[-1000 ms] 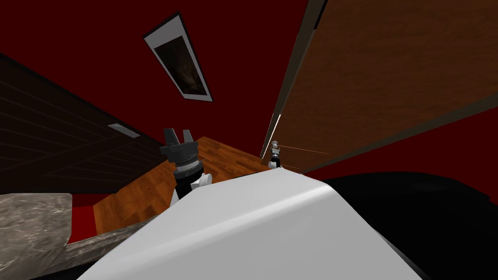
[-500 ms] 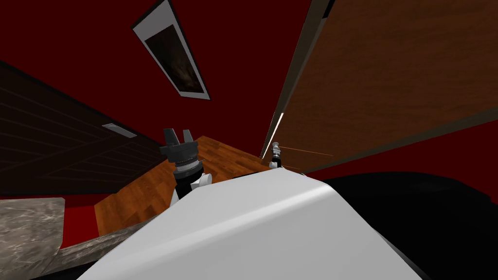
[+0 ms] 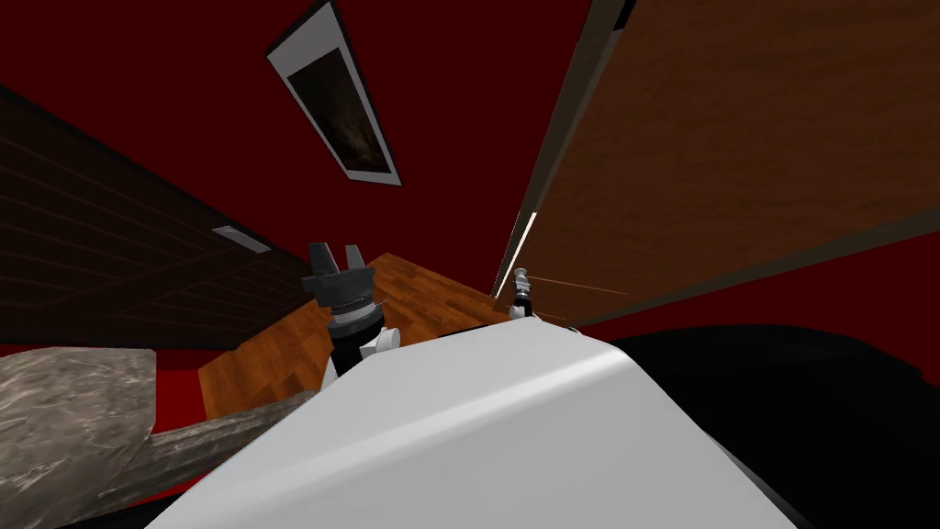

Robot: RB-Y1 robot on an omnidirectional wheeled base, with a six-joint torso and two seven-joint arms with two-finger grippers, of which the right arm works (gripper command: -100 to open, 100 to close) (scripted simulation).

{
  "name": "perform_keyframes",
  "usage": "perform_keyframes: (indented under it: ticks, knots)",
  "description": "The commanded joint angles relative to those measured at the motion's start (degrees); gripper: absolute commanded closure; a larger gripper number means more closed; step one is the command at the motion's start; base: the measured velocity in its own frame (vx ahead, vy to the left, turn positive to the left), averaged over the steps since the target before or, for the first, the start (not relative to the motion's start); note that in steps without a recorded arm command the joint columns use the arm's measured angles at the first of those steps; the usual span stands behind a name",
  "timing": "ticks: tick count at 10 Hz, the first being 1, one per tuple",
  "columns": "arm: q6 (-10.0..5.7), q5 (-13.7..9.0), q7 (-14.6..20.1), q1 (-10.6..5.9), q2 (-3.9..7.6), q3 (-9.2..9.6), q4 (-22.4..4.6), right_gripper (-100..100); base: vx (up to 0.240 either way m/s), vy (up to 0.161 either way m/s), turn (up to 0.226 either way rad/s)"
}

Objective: Pull the door open

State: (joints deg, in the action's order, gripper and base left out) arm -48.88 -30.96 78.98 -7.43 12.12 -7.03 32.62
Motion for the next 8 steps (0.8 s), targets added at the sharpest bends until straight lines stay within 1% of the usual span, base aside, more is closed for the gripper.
perform_keyframes:
  ticks: [1, 6, 8]
  knots:
    - [0.00, 0.6, 1.5, 0.39, 0.32, 1.19, -0.1, 100, -0.226, 0.005, 0.116]
    - [0.07, 2.5, 6.6, 1.58, 2.76, 4.80, 0.5, 100, -0.204, -0.025, 0.140]
    - [0.09, 3.2, 8.3, 1.99, 3.61, 6.07, 0.7, 100, -0.192, -0.043, 0.113]
